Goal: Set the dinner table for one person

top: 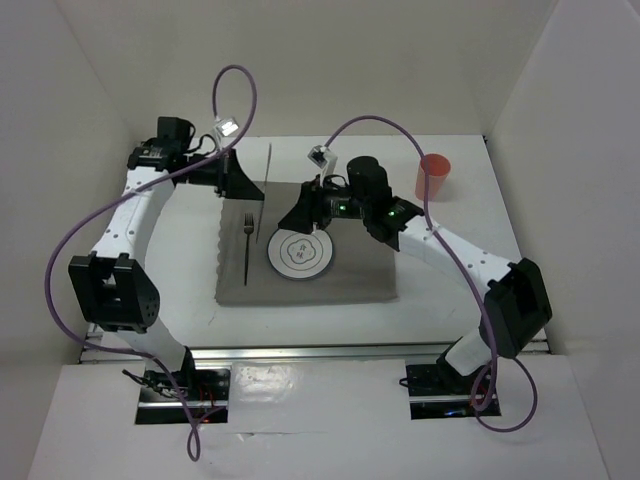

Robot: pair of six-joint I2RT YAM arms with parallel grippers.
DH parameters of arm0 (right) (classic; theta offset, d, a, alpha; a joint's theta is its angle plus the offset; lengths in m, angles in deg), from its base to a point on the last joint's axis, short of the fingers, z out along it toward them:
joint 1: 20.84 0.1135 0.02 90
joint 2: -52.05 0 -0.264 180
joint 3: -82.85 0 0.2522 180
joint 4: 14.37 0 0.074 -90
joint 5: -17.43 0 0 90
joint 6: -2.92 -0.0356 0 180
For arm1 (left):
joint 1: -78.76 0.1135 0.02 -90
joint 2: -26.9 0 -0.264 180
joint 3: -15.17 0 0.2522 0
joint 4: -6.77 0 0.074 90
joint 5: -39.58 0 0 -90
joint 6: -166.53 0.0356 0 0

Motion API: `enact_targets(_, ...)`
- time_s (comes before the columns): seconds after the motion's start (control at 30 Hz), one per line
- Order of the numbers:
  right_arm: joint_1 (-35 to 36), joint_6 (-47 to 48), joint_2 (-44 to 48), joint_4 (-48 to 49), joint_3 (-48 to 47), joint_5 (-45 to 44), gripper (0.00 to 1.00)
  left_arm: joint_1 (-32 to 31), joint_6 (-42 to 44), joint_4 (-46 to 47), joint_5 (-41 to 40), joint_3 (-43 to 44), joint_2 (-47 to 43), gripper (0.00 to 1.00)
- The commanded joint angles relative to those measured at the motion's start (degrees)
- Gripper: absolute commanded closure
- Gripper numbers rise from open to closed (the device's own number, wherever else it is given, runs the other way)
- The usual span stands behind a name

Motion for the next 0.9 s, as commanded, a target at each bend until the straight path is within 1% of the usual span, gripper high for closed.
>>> enact_targets(0.0,0.8,0.5,-2.5,10.0,-4.0,4.4,0.41,-3.6,1.8,0.1,12.1,1.3,-1.0,1.0)
enact_targets(0.07,1.3,-0.2,-3.2,12.3,-4.5,4.4,0.41,-4.4,1.8,1.4,11.5,0.8,-1.6,1.0)
enact_targets(0.2,2.6,-1.1,-5.4,13.1,-4.5,3.7,0.41,-4.9,-0.3,3.2,14.5,0.8,-1.6,1.0)
enact_targets(0.27,2.6,-3.6,-5.4,15.1,-2.8,3.7,0.41,-4.9,-0.3,3.2,13.8,0.8,-1.6,1.0)
enact_targets(0.33,2.6,-5.1,-5.4,18.6,-2.3,4.2,0.42,-5.6,-0.3,3.8,13.2,0.0,-2.4,1.0)
enact_targets(0.43,2.6,-7.3,-7.6,18.6,-3.2,4.2,0.43,-6.1,-1.3,5.6,13.2,-2.2,-3.0,1.0)
enact_targets(0.53,2.6,-9.2,-8.4,20.5,-3.2,6.2,0.48,-6.1,-1.8,6.3,11.8,-2.2,-3.6,1.0)
enact_targets(0.6,2.6,-9.7,-8.4,21.8,-3.2,6.2,0.55,-6.1,-1.0,5.7,11.8,-2.2,-3.6,1.0)
enact_targets(0.63,2.6,-10.2,-8.4,21.8,-3.2,6.2,0.66,-6.1,-1.0,5.7,11.8,-2.2,-3.6,1.0)
enact_targets(0.73,2.6,-10.2,-9.1,20.5,-3.8,6.2,0.76,-6.1,-1.0,5.7,11.8,-2.2,-3.6,1.0)
enact_targets(0.77,2.6,-10.2,-9.1,19.9,-3.8,6.2,0.83,-6.1,-1.0,5.7,11.8,-2.2,-3.6,1.0)
enact_targets(0.87,2.6,-10.2,-8.5,19.2,-3.2,5.1,0.93,-6.1,-1.0,5.7,10.1,-1.4,-3.6,1.0)
